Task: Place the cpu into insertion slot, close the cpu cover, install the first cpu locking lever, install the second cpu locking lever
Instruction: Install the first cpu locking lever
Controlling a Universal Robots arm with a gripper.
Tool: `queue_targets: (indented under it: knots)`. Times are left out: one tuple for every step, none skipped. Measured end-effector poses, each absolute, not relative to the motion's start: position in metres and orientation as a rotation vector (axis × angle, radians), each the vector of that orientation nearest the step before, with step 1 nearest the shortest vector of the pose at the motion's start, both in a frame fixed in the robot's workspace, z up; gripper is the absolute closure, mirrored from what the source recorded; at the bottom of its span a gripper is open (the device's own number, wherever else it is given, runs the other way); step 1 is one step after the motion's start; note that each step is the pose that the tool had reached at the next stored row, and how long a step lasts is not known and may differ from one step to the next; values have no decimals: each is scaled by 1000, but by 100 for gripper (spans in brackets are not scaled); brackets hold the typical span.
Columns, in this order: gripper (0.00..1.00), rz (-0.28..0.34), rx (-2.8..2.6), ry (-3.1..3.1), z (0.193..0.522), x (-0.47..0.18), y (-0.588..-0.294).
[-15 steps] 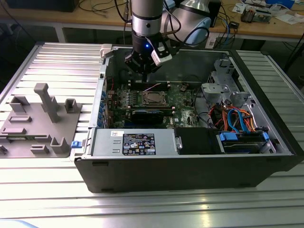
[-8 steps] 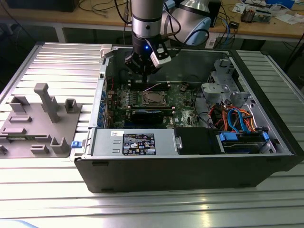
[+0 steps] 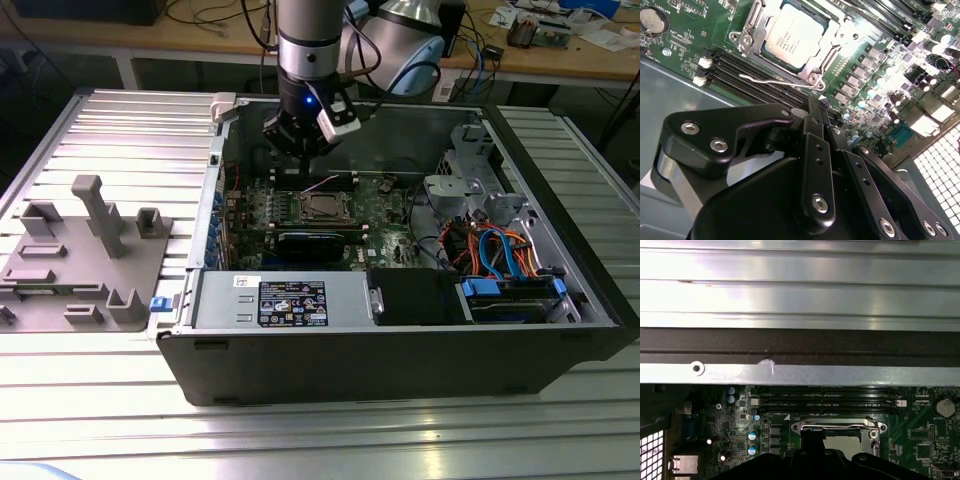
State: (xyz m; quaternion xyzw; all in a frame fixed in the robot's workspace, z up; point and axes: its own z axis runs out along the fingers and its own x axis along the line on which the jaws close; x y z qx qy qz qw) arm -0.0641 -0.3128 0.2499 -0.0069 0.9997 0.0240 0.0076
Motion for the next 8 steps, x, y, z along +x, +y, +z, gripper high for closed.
queue_targets:
  knots:
    - [89, 75, -22, 3126, 250, -63, -312]
    - [89, 75, -22, 3126, 249, -62, -312]
    - [89, 75, -22, 3126, 249, -61, -312]
    - [89, 75, -22, 3126, 249, -60, -311]
    - [89, 75, -22, 3126, 248, -59, -311]
    - [89, 75, -22, 3126, 248, -59, -311]
    - [89, 75, -22, 3126, 247, -58, -311]
    - [89, 75, -22, 3126, 247, -58, -311]
